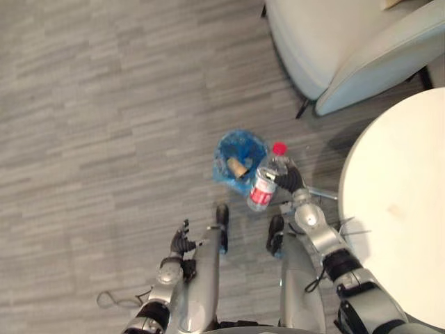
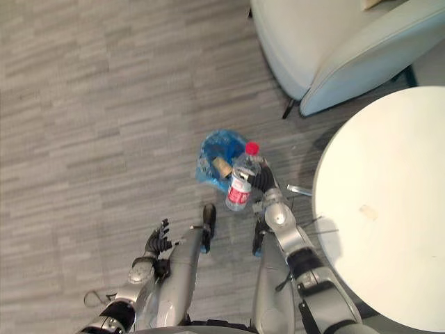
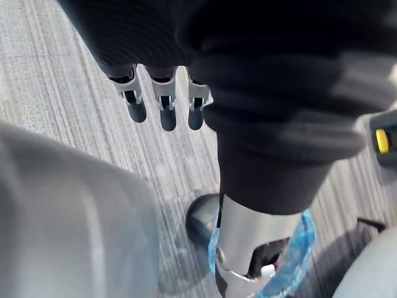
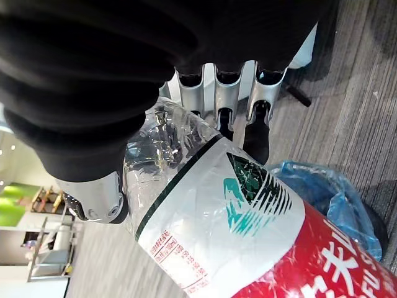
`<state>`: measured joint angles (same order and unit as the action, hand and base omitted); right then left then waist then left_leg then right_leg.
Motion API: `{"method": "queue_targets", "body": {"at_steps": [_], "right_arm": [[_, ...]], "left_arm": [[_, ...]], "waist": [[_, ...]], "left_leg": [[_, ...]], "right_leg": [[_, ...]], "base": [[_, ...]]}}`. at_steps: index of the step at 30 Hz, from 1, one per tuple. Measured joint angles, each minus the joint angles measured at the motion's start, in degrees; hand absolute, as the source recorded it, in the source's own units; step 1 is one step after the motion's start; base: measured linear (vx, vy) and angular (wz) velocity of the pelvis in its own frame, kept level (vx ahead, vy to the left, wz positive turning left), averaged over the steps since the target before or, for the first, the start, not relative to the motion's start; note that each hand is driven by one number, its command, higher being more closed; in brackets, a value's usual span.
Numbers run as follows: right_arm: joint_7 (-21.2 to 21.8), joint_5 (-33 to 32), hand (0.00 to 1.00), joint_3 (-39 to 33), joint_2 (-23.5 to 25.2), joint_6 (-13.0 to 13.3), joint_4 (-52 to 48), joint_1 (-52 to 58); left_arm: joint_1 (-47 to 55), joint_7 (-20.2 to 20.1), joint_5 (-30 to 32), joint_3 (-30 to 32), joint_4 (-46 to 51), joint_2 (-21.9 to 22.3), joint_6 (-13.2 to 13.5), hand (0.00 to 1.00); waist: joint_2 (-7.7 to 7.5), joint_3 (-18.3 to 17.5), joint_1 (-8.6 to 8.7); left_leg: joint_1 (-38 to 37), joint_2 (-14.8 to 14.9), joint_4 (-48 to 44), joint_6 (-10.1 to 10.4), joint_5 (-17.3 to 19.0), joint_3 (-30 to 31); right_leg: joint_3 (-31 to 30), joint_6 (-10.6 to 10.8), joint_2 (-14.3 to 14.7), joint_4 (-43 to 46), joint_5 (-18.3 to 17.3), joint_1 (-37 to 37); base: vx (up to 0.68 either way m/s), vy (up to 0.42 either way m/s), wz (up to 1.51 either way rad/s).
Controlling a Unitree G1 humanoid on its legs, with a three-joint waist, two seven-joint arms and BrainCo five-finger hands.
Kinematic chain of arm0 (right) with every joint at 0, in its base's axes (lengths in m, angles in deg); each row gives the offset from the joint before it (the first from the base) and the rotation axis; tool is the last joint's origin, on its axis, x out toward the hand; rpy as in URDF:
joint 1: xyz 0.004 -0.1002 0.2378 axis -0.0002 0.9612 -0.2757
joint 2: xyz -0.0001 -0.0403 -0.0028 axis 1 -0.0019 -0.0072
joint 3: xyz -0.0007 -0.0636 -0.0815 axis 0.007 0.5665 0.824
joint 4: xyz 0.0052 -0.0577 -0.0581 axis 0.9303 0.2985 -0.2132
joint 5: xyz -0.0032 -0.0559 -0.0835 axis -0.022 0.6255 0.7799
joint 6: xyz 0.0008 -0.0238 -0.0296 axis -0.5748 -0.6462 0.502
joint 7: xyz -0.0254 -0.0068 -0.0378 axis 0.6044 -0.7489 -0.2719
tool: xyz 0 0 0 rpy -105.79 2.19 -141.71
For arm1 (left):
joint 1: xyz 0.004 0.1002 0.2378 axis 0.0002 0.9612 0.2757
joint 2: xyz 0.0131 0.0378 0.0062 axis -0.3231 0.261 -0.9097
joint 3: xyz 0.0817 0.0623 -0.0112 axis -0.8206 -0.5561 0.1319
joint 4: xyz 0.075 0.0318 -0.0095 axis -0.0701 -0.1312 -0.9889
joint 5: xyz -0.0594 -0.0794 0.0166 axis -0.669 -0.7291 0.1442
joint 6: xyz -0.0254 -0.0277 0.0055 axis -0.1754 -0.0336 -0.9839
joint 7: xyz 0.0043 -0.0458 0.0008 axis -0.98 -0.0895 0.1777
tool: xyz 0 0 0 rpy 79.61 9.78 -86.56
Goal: Gather rubbish on tea table into small bin, then transfer packed bag to large trash can.
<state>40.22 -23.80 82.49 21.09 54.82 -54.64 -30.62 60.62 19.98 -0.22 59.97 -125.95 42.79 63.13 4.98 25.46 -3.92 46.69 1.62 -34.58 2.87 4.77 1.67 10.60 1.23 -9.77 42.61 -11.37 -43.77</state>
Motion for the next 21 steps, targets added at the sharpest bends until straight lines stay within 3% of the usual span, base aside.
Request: {"method": "queue_targets", "body": {"at_steps": [3, 8, 18, 19, 21], "right_arm": [[-3.28, 0.11, 1.00, -0.47, -0.79, -0.22, -0.90, -7.61], [-7.66, -0.12, 1.00, -0.72, -4.74, -0.85, -0.85, -21.27], [-10.10, -0.55, 1.00, 2.39, -11.46, -2.51, 7.68, -31.80], [-10.10, -0.52, 0.00, 2.70, -11.93, -2.68, 9.24, -32.39], [-10.08, -0.52, 0.00, 2.75, -12.36, -3.12, 11.41, -32.71]], "left_arm": [[-2.58, 1.39, -2.20, 3.16, 3.53, 0.80, 1.25, 0.00], [-5.77, 2.45, -5.76, 5.36, 10.71, 2.01, 3.83, 0.00], [-7.96, 3.58, -8.25, 5.41, 13.45, -0.16, 4.35, 0.00], [-7.97, 3.70, -8.33, 5.28, 12.44, -0.61, 4.16, 0.00], [-7.96, 3.77, -8.36, 4.71, 11.04, -1.10, 3.36, 0.00]], "waist": [[0.11, 1.87, -0.18], [-0.07, 4.02, -3.41], [-0.25, 4.16, -3.44], [-0.28, 4.18, -3.36], [-0.30, 4.18, -3.29]], "left_leg": [[9.38, 0.50, -5.18, -0.02, 0.00, -1.01], [21.51, 2.28, -10.62, -0.40, -0.61, -3.19], [31.30, 1.67, -14.48, -0.67, -1.60, -3.09], [31.84, 1.67, -14.50, -0.58, -1.68, -2.99], [32.31, 1.58, -14.51, -0.56, -1.93, -2.80]], "right_leg": [[1.69, -0.17, -2.64, 7.29, -3.02, -8.53], [1.51, -0.77, -4.12, 14.48, -4.28, -20.64], [0.68, -0.13, -5.45, 19.70, -5.42, -30.47], [0.83, -0.21, -5.49, 19.80, -5.47, -30.94], [1.05, -0.49, -5.61, 20.09, -5.51, -31.31]], "base": [[-0.17, -0.079, 0.57], [-0.13, -0.065, 0.13], [-0.02, 0.006, 0.03], [-0.03, 0.019, 0.04], [-0.02, 0.017, 0.06]]}}
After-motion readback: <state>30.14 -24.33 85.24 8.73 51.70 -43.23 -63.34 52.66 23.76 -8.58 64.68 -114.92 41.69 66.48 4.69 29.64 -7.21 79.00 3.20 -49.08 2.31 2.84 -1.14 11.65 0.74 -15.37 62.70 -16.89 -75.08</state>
